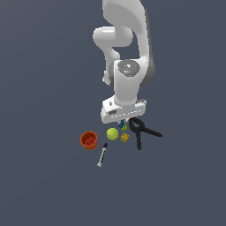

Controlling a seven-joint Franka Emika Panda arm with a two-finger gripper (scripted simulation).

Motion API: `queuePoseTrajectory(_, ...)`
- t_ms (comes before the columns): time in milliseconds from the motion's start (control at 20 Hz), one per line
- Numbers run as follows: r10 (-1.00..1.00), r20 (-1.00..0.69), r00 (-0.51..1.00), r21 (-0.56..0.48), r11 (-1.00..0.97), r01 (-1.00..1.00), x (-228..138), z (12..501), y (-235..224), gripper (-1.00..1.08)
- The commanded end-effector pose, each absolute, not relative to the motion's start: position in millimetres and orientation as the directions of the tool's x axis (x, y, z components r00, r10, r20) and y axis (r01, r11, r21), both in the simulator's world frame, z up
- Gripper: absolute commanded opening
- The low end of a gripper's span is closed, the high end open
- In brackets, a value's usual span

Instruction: Pick up a designated object from a clutter of objects.

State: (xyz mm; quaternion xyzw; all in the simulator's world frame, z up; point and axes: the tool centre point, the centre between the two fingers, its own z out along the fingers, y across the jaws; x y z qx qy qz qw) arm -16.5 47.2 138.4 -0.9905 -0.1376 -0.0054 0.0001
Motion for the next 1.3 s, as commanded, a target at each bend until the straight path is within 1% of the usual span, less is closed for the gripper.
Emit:
queuePoseTrajectory(0,0.272,0.01,0.962,0.001,-0.962,0.272,-12.9,162.8,48.4,-1.0)
queuePoseTrajectory(750,0.27,0.004,0.963,0.0,-0.963,0.27,13.1,306.0,55.5,-1.0)
queuePoseTrajectory(1000,0.269,0.002,0.963,0.0,-0.963,0.269,20.8,340.1,57.2,-1.0)
queuePoseTrajectory(1250,0.269,0.001,0.963,0.0,-0.963,0.269,26.5,361.4,58.3,-1.0)
